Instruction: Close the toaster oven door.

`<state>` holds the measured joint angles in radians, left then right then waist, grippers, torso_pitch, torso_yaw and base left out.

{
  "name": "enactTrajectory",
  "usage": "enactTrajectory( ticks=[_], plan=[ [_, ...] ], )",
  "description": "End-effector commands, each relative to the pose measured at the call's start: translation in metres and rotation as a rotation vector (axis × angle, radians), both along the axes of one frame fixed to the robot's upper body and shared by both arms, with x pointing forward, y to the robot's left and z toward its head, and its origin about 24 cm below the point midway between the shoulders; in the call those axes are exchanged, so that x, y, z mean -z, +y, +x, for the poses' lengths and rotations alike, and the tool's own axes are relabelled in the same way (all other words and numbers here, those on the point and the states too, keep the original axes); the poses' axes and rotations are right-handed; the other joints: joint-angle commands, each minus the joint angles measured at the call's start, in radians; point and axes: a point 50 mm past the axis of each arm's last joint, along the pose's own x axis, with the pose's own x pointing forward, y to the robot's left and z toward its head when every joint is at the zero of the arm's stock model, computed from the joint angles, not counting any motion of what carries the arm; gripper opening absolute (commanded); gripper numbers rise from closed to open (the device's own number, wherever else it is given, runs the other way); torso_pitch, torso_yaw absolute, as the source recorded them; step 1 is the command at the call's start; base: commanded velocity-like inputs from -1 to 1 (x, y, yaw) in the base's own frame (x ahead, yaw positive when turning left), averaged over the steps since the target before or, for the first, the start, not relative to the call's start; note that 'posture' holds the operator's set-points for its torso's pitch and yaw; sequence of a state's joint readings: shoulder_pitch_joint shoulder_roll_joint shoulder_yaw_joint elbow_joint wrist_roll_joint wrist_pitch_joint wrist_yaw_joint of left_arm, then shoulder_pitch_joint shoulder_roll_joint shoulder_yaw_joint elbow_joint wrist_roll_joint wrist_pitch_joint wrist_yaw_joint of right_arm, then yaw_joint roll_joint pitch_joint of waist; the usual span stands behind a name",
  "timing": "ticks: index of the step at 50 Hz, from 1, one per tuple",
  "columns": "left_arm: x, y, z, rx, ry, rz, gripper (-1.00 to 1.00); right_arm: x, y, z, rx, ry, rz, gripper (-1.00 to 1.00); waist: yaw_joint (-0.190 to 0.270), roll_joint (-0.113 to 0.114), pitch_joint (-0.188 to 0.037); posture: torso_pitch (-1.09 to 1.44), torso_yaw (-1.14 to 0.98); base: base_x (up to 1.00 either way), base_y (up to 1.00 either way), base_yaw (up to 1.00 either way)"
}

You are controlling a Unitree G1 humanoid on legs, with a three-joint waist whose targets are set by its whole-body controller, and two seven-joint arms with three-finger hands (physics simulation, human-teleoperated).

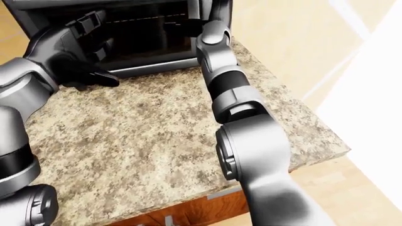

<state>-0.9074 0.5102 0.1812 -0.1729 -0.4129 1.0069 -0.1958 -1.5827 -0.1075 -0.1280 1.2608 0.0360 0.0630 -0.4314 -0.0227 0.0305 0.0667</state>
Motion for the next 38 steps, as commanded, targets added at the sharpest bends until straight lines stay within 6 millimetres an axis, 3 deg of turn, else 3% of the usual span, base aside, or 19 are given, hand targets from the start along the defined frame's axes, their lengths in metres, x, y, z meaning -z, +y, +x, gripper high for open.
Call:
enactTrajectory(
  ticks=[1, 18, 38],
  plan=[
    [-0.035, 0.008, -0.010, -0.047, -0.200, -0.002, 1.00, -0.034, 0.006, -0.008, -0.037, -0.134, -0.002, 1.00, 0.006, 0.003, -0.039, 0.00, 0.00, 0.00, 0.00, 0.00],
    [-0.045, 0.014, 0.010, -0.064, -0.207, 0.018, 1.00, -0.036, 0.006, -0.008, -0.036, -0.135, -0.006, 1.00, 0.010, -0.003, -0.039, 0.00, 0.00, 0.00, 0.00, 0.00],
    [-0.041, 0.023, 0.029, -0.096, -0.187, 0.009, 1.00, -0.035, 0.006, -0.008, -0.038, -0.131, -0.001, 1.00, 0.011, -0.004, -0.042, 0.00, 0.00, 0.00, 0.00, 0.00]
  ],
)
